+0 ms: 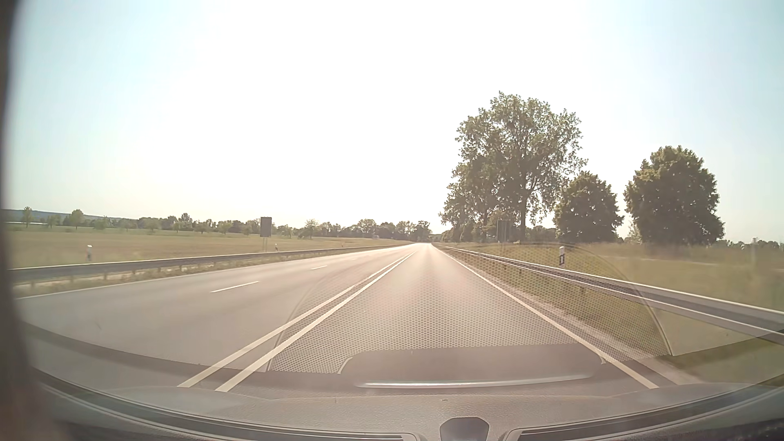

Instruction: Follow the waypoints while adhering to traffic rules and regulations

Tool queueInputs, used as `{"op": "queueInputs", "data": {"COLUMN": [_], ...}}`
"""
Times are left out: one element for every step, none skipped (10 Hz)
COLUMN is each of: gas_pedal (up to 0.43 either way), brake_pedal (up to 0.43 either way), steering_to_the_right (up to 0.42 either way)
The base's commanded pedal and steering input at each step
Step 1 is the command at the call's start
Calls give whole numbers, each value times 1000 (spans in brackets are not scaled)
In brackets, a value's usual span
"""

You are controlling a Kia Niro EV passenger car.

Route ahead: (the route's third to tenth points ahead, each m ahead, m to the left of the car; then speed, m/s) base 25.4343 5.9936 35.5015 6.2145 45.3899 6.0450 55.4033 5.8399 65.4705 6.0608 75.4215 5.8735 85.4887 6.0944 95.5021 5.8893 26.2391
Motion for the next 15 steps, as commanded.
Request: {"op": "queueInputs", "data": {"gas_pedal": [461,461,461,461,461,461,461,461,461,461,461,461,461,461,461], "brake_pedal": [6,6,6,6,6,6,6,6,6,6,6,6,6,6,6], "steering_to_the_right": [7,6,7,7,7,7,6,5,4,4,4,4,4,4,4]}}
